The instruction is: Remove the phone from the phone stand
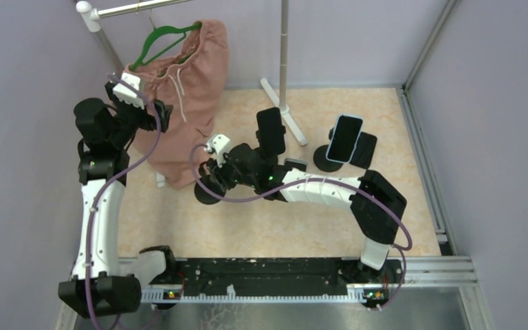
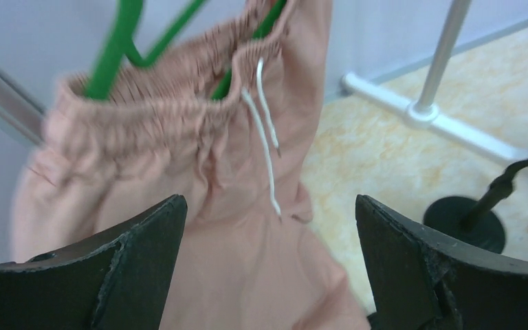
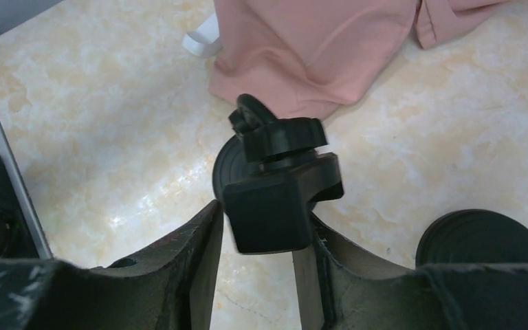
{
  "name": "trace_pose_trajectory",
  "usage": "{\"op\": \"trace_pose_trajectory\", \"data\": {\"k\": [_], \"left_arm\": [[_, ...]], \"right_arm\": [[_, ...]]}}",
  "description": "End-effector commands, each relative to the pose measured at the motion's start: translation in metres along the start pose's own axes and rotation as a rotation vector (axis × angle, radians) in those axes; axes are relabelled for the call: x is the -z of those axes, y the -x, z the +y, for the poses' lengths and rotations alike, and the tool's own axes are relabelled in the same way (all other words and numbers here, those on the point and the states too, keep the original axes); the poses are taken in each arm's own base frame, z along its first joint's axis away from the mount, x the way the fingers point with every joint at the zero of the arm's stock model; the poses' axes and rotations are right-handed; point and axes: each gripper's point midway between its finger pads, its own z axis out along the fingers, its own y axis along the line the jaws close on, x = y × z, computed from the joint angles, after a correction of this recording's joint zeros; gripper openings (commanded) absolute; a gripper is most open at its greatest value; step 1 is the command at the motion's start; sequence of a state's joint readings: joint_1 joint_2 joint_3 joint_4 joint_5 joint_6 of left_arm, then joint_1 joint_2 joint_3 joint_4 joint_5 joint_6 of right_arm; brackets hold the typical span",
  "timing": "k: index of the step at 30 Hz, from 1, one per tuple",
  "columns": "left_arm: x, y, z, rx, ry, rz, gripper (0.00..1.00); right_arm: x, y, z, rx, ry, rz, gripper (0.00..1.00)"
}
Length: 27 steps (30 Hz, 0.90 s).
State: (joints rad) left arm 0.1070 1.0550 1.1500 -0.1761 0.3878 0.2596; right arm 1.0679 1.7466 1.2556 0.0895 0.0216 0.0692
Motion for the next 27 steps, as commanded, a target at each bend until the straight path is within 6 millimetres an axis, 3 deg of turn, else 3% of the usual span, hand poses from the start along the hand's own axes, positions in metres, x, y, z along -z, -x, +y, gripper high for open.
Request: {"op": "trace_pose_trajectory", "data": {"k": [1,7,14,21,27], "left_arm": [[0.02,0.036,-0.023,0.081,-0.118,0.006,0.99],[0.034,0.037,-0.035,0.151,-0.199,0.181,0.99],[0.044,0.047,-0.05,0.22,-0.273,0.218,0.99],[0.047,0.062,-0.049,0.236,-0.273,0.208,0.99],[0.051,0.063,-0.053,0.215,-0.303,0.216,0.99]], "right_arm": [[0.018,0.045,0.019,-0.041,-0.001,-0.117,0.44],[0.034,0.052,0.013,-0.052,-0.034,-0.113,0.57],[0.068,0.059,0.015,-0.088,-0.019,-0.122,0.69],[0.126,0.071,0.014,-0.15,-0.012,-0.107,0.76],[0.185,0.108,-0.021,-0.237,-0.061,-0.16,0.79]]}}
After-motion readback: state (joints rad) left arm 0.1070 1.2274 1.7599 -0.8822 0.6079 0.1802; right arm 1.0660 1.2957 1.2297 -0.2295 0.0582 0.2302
